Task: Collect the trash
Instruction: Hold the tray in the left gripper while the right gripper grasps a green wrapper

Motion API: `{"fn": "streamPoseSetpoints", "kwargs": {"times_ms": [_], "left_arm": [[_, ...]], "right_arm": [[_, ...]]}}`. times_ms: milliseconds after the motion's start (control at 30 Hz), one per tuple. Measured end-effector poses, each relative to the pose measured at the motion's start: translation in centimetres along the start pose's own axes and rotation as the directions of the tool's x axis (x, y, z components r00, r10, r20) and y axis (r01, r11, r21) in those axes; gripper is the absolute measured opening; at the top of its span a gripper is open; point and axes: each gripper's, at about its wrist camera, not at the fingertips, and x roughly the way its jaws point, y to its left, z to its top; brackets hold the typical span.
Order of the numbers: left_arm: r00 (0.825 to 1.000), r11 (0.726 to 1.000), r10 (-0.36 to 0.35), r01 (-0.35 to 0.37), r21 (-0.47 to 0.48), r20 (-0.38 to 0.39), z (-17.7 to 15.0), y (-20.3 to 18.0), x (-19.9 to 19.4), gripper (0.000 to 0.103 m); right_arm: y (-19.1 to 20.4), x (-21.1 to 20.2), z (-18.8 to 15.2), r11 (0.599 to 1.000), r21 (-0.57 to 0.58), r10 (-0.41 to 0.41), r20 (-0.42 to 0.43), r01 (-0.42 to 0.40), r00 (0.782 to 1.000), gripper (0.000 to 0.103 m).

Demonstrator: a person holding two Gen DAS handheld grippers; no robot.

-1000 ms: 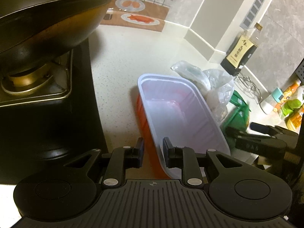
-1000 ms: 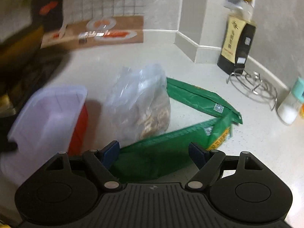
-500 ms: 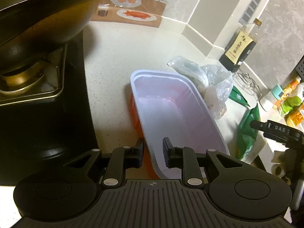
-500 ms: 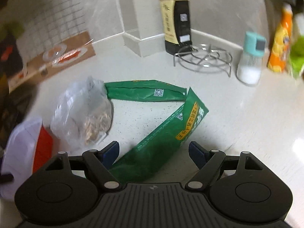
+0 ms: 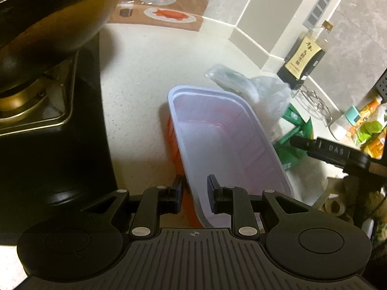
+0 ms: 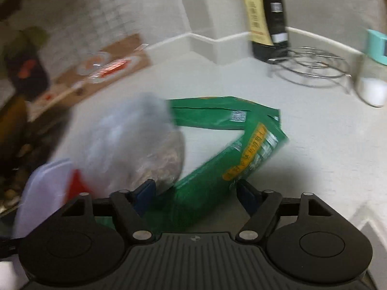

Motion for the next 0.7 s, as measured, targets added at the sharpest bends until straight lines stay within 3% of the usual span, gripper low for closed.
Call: {"fn": "streamPoseSetpoints", "kwargs": {"times_ms": [100,200,300,433,533,600,633,700], "left_arm": [[1.000,1.000,0.014,-0.014,0.009,-0.008,0.4,-0.2,1.0,0.024],[0.998,0.997,0.055,-0.054,0.049,-0.012,0.7,-0.9,1.7,0.024],[0.999,0.997,0.036,-0.035,0.066,-0.020,1.3,-0.9,2.0,0.025],[0.999,0.997,-0.011,0.014,0.074,-0.032,2.1,-0.6,2.3,0.026],[0.998,0.995,-0.055,0.058,0.079,-0.038,2.5,-0.4,2.3,0.026],[0.997,0.994,-0.070,0.073,0.084,-0.039,2.6,-0.3,2.5,0.026],[0.996,0.993,-0.076,0.080,0.088,-0.042,2.7,-0.4,2.6,0.026],[0.996,0.991,-0.079,0.083,0.106,-0.044,2.9,-0.4,2.9,0.026]], "right_arm": [[0.9,0.0,-0.6,0.993,-0.032,-0.112,0.011,0.112,0.994,0.077],[0.9,1.1,-0.3,0.986,0.038,-0.162,-0.022,0.162,0.987,0.079],[1.5,2.3,0.3,0.980,0.044,-0.191,-0.014,0.192,0.981,0.080],[2.8,2.9,0.2,0.972,-0.139,-0.201,-0.057,0.191,0.978,0.076],[2.0,1.0,-0.8,0.918,-0.314,-0.263,-0.023,0.242,0.965,0.076],[1.0,-0.2,-1.2,0.869,-0.370,-0.347,0.014,0.327,0.938,0.076],[0.4,-0.9,-1.1,0.860,-0.361,-0.377,0.027,0.361,0.926,0.076],[-1.1,-2.0,-0.4,0.903,-0.248,-0.359,0.016,0.352,0.933,0.076]]}}
